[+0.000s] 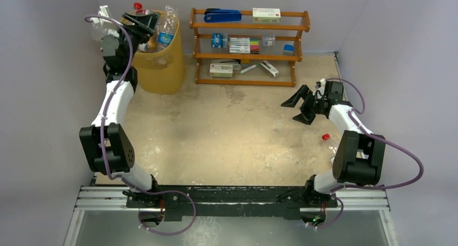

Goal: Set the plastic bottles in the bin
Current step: Adjust the plastic bottle at the trash bin, then move the plastic bottle to the center of the board.

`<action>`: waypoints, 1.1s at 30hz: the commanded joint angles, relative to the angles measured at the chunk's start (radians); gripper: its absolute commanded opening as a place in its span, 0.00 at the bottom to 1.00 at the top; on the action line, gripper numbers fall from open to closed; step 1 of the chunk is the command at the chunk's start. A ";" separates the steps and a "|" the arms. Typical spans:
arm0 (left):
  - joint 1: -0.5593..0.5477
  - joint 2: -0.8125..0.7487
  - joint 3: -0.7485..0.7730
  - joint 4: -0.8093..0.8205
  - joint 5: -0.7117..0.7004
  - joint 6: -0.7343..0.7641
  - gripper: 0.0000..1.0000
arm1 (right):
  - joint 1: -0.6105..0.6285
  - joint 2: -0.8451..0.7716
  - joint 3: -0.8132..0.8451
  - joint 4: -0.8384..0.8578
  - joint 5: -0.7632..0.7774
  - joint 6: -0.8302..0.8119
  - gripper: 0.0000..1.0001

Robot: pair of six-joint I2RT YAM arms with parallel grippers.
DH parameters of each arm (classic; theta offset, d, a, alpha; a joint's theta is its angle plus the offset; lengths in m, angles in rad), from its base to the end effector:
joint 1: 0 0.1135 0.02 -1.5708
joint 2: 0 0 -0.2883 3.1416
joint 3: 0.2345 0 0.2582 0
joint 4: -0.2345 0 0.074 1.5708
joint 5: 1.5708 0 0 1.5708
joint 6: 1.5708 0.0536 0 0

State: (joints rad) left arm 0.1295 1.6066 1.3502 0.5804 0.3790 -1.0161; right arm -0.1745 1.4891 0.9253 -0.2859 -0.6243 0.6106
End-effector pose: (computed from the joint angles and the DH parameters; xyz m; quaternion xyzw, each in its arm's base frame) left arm 0.4050 0.0327 0.4354 -0.1822 0.5647 -0.4413 0.6731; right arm 0.3190 -0.0244 0.2291 0.2406 0.8642 0.3532 0.2656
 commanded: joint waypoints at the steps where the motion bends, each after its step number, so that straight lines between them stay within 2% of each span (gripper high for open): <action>1: -0.002 -0.033 0.127 0.044 0.109 -0.058 0.70 | 0.007 -0.042 0.022 -0.007 -0.030 -0.005 0.97; 10: -0.025 -0.042 0.185 -0.042 0.192 -0.066 0.76 | 0.007 -0.063 0.034 -0.045 -0.004 -0.009 0.98; 18: -0.179 -0.036 0.205 -0.209 0.194 0.047 0.78 | 0.007 -0.124 0.073 -0.129 0.066 0.023 1.00; 27: -0.423 -0.001 0.121 -0.272 0.189 0.132 0.79 | -0.010 -0.229 0.131 -0.252 0.360 0.090 1.00; 31: -0.449 -0.026 0.030 -0.258 0.185 0.135 0.80 | -0.013 -0.207 0.229 -0.361 0.574 0.045 1.00; 33: -0.458 -0.027 -0.007 -0.247 0.183 0.134 0.80 | -0.038 -0.197 0.234 -0.404 0.612 0.043 1.00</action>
State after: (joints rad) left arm -0.3286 1.6043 1.4075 0.3054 0.5652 -0.9123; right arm -0.1841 1.2873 1.0985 -0.5758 -0.2115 0.6704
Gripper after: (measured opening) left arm 0.797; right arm 0.998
